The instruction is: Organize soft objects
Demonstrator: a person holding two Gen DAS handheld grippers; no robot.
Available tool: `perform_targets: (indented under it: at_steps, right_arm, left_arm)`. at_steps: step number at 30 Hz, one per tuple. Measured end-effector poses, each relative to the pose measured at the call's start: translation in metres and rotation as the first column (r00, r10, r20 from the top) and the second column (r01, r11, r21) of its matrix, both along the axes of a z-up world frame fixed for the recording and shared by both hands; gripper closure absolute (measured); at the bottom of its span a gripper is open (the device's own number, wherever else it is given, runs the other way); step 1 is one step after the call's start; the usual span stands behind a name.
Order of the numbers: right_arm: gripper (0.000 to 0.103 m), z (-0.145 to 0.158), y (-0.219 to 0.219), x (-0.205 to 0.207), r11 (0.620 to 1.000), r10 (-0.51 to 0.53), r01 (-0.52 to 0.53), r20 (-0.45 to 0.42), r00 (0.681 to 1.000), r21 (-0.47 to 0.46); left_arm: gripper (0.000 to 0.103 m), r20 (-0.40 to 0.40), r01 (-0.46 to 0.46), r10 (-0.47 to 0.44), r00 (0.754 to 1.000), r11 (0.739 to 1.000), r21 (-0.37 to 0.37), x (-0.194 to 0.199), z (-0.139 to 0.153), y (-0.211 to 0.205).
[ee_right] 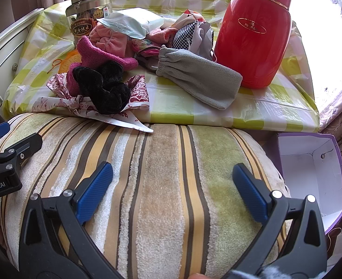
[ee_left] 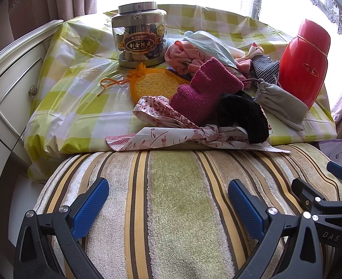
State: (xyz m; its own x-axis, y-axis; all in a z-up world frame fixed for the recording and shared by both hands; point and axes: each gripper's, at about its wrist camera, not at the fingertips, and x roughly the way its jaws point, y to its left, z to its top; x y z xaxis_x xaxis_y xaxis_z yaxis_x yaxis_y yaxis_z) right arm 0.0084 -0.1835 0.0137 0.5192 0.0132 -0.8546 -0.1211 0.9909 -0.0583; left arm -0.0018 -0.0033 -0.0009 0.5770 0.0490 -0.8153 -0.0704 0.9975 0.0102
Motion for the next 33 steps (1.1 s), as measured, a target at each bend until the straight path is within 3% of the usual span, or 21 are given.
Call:
perform_targets:
  at_steps: [22, 29, 33]
  right_arm:
    - [0.000, 0.0005, -0.0007, -0.0001, 1.000, 0.001, -0.001, 0.000, 1.000, -0.001]
    - [0.000, -0.0007, 0.0071, -0.0022, 0.999, 0.011, -0.011, 0.004, 1.000, -0.053]
    - [0.000, 0.0007, 0.0014, 0.0032, 0.999, 0.035, -0.036, -0.034, 0.999, -0.011]
  left_arm:
    - [0.000, 0.001, 0.000, 0.000, 1.000, 1.000, -0.001, -0.0005, -0.0004, 0.0001]
    - [0.000, 0.004, -0.001, 0.001, 1.000, 1.000, 0.000, -0.0007, 0.0000, 0.0006]
    - [0.000, 0.024, -0.006, 0.006, 1.000, 1.000, -0.011, -0.0014, 0.0055, 0.0017]
